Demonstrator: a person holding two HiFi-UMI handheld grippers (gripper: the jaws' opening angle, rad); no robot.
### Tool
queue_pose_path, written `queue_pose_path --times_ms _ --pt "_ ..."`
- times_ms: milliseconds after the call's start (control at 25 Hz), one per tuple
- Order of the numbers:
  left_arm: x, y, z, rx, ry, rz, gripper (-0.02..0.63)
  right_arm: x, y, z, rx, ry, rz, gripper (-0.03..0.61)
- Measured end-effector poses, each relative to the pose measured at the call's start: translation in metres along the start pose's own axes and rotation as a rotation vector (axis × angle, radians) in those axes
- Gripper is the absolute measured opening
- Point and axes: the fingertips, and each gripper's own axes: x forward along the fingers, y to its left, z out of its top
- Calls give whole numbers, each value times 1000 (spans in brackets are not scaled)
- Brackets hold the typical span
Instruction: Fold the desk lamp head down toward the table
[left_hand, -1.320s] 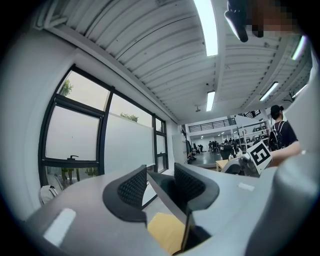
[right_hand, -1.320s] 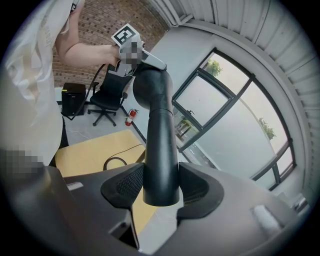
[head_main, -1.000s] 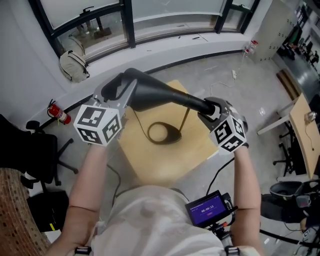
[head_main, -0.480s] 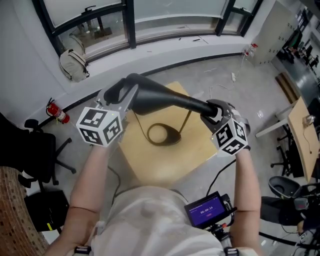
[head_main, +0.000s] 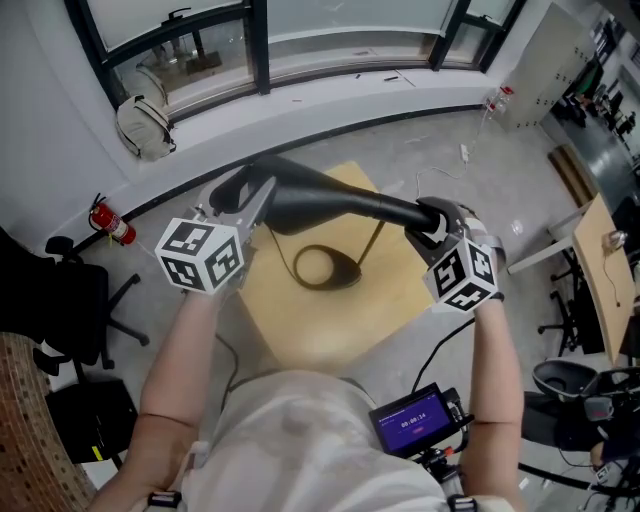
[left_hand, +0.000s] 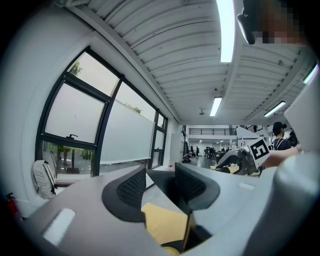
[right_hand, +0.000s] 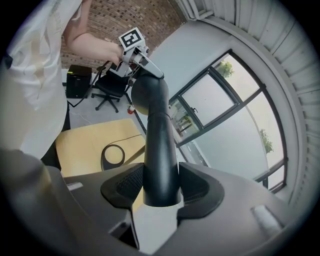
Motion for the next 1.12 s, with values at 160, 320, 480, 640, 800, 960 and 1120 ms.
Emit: queue_pose_path --times_ms 160,320,480,640,800,960,1120 --pt "2 1 -8 -21 10 -6 183 -1 -2 -1 -21 16 -9 227" --pt "1 3 -16 -50 19 -13 183 -3 -4 0 -47 29 -12 229" --pt "0 7 -24 -87 0 -26 183 -4 -4 1 -67 41 -21 229" --pt "0 10 -34 -122 -2 -38 183 -4 -5 2 -94 57 -26 230" --pt "-1 12 -43 -154 5 -46 183 -6 -6 5 -123 70 -26 232" --pt "0 14 -52 -179 11 -54 183 -7 -7 6 -149 88 -29 232" --pt "0 16 -64 -218 17 -61 184 -8 -8 8 -181 110 -32 233"
